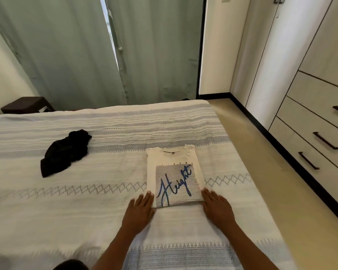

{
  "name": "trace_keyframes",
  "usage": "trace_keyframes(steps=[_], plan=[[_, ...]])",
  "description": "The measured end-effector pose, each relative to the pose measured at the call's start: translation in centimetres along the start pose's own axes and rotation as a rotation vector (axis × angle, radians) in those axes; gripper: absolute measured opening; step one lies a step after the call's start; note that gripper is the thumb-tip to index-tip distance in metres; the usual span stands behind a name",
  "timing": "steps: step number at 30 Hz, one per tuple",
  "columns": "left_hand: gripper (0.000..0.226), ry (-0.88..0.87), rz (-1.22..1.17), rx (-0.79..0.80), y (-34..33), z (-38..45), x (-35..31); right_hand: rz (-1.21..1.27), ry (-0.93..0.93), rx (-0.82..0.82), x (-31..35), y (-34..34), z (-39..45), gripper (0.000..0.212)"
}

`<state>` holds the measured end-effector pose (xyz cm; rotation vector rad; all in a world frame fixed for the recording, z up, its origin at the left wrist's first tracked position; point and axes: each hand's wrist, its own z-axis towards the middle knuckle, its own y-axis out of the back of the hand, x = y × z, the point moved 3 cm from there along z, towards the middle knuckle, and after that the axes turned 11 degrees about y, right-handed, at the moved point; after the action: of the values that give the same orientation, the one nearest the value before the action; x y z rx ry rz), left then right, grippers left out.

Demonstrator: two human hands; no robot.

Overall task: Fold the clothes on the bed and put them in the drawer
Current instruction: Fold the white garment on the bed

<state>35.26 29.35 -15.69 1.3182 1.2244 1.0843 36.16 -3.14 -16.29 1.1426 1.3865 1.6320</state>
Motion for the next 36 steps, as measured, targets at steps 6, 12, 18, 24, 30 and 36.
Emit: trace_keyframes(steps=[6, 12, 18, 24, 30, 36], plan=[[0.048, 0.069, 0.057, -0.007, 1.0, 0.4, -1.5, -0.011, -0.017, -0.061, 0.6, 1.0, 0.5, 0.067], [0.046, 0.127, -0.022, -0.072, 0.4, 1.5, -2.6, 0.076, -0.183, -0.176, 0.9, 0.3, 1.0, 0.047], [0.03, 0.151, -0.345, -0.192, 2.4, 0.9, -0.6, 0.266, -0.267, -0.315, -0.5, 0.9, 0.4, 0.034], [0.034, 0.218, -1.148, -0.196, 6.6, -0.3, -1.1, 0.739, -0.237, -0.565, 0.5, 5.6, 0.4, 0.031], [0.027, 0.254, -1.585, -0.274, 13.1, -3.2, -2.4, 1.021, -0.105, -0.692, 2.4, 12.9, -0.2, 0.027], [0.026, 0.196, -1.453, -0.425, 20.8, -4.6, -1.8, 0.963, -0.014, -0.766, 3.7, 21.0, -0.7, 0.016]])
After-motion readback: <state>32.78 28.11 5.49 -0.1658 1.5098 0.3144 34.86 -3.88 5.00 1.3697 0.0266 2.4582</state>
